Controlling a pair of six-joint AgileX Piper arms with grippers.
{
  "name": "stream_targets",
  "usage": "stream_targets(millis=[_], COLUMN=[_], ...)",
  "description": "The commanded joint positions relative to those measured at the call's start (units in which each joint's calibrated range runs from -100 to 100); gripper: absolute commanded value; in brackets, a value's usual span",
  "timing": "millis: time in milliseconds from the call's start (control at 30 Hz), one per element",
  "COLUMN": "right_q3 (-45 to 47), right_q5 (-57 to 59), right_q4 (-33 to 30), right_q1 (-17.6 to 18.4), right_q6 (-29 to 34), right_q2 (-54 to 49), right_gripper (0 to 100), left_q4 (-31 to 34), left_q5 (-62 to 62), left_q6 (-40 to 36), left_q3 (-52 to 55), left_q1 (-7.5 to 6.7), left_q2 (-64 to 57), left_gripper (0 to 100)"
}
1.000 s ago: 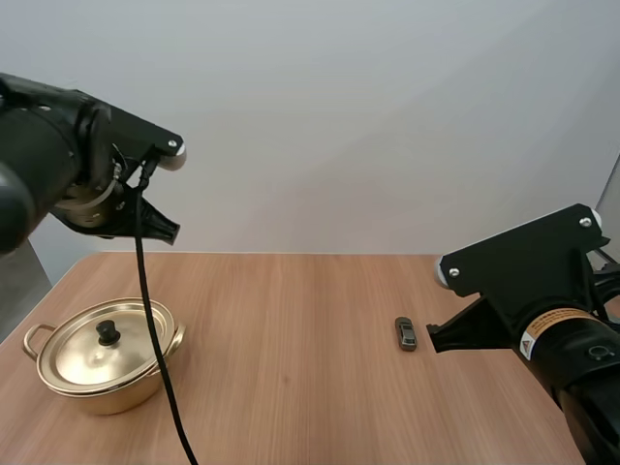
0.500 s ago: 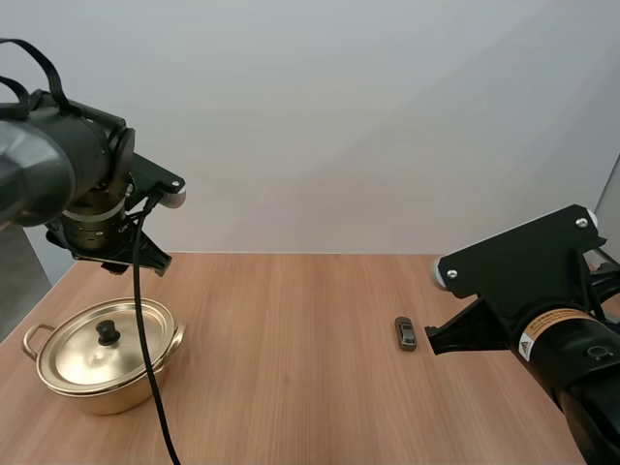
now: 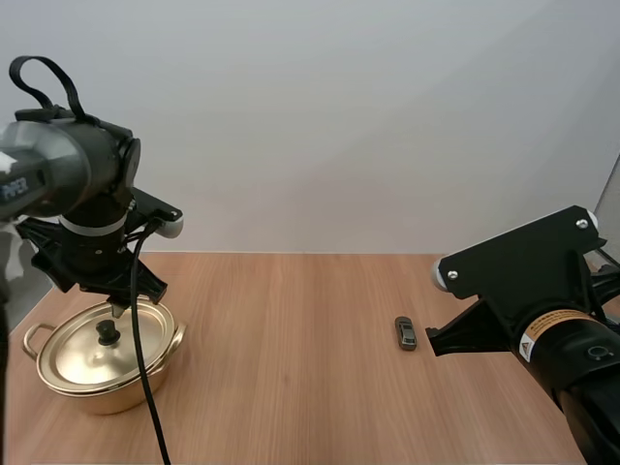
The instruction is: Open the pot, put the car inside, and close it
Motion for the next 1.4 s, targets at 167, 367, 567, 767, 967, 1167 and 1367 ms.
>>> stream_targets(millis=[167,367,567,767,967,1167,1367], right_q3=[-0.1,-0.1,-0.1,-0.1,-0.1,-0.1,-0.1], right_q5=[0.1,0.1,0.2,0.3,0.3,0.3,0.7], right_q4=[0.0,0.0,0.0,0.0,0.0,0.0,0.0], right_q1=[0.0,0.0,-0.1,-0.3,-0.4,-0.4,-0.6], right_q6=[-0.1,-0.1,-0.1,-0.1,-0.1,-0.1,-0.1], right_q2=[0.0,0.0,0.0,0.0,0.0,0.0,0.0], right_gripper=[0,0,0,0,0,0,0], left_q4=[-12.1,-17.0,-23.8,-25.7,-25.5,-25.5,-25.3], left_q5=[-2.8,-4.8,-4.7,-5.1,-5.8,-8.0,-7.6], left_q6=[12.3,18.0,21.7,22.6,22.9,23.0,21.9], left_q3=[-0.1,-0.1,-0.1,-0.1,-0.1,-0.1,-0.1], left_q1=[5.96,10.44,11.56,11.56,11.56,11.56,11.56], left_q2=[2.5,5.9,7.8,7.8,7.8,7.8,9.4], left_gripper=[95,93,90,90,90,90,88])
